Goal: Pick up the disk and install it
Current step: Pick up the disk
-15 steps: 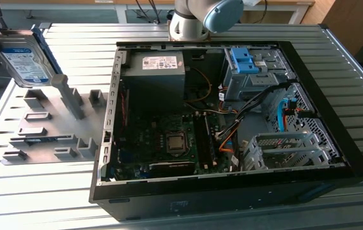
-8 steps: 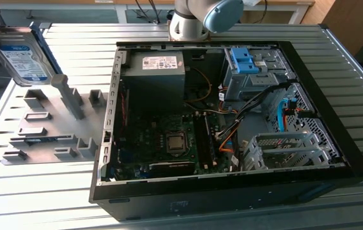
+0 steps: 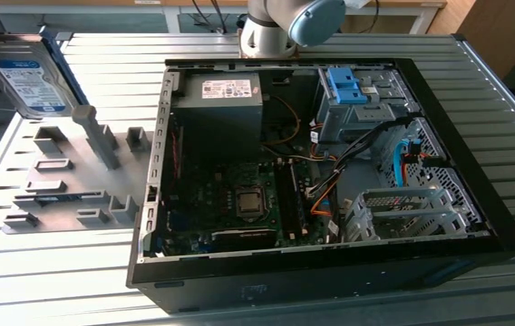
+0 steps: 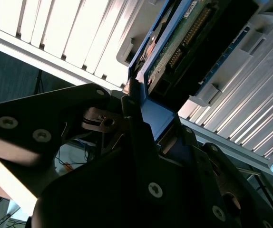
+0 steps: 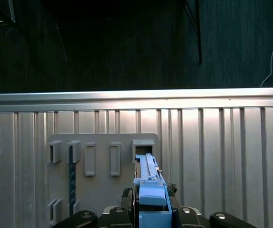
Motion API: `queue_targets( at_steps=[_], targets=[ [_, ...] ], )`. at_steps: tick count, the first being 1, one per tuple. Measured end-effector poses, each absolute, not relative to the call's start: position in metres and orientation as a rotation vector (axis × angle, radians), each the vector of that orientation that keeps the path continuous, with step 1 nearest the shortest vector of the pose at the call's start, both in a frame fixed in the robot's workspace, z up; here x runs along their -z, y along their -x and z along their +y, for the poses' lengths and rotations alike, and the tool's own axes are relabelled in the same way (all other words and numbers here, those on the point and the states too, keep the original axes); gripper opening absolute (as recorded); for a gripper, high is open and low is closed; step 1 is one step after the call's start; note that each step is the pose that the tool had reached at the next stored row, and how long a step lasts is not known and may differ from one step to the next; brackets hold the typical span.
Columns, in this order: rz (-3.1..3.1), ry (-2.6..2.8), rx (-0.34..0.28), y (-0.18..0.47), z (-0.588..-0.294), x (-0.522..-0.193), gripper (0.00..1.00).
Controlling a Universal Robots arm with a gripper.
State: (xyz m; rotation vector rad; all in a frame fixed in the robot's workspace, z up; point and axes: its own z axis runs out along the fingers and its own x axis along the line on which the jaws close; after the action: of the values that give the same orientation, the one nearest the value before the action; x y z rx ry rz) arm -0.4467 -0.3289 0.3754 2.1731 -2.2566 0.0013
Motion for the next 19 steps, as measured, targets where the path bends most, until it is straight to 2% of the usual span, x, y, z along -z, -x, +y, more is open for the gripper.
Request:
queue_targets(
  at_steps=[19],
  targets=[
    [-2.257, -2.173, -0.001, 0.447, -0.329, -0.393, 0.36]
  ],
)
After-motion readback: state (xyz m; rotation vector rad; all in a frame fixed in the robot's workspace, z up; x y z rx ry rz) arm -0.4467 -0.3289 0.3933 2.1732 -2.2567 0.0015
